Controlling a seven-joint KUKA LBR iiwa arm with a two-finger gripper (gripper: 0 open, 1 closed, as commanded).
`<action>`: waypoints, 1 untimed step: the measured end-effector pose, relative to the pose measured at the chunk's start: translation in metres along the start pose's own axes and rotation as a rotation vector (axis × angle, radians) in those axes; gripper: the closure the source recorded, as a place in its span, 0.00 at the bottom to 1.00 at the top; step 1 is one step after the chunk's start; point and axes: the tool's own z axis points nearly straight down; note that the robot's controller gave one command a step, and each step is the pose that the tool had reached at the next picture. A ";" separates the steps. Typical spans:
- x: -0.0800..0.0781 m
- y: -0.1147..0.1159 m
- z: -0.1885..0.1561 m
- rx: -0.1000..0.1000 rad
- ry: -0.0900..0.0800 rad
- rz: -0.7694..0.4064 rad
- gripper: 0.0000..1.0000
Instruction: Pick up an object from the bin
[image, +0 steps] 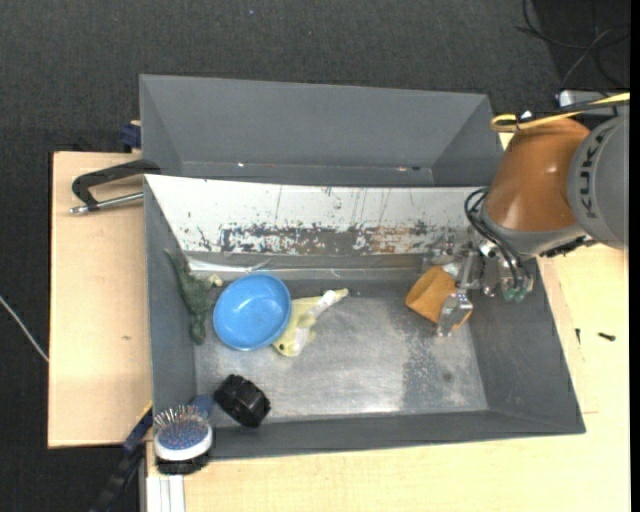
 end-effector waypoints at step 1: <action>0.004 0.011 0.000 0.007 -0.009 0.243 0.00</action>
Offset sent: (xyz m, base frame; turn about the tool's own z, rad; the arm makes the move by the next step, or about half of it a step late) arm -0.0090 0.0137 -0.0095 0.2421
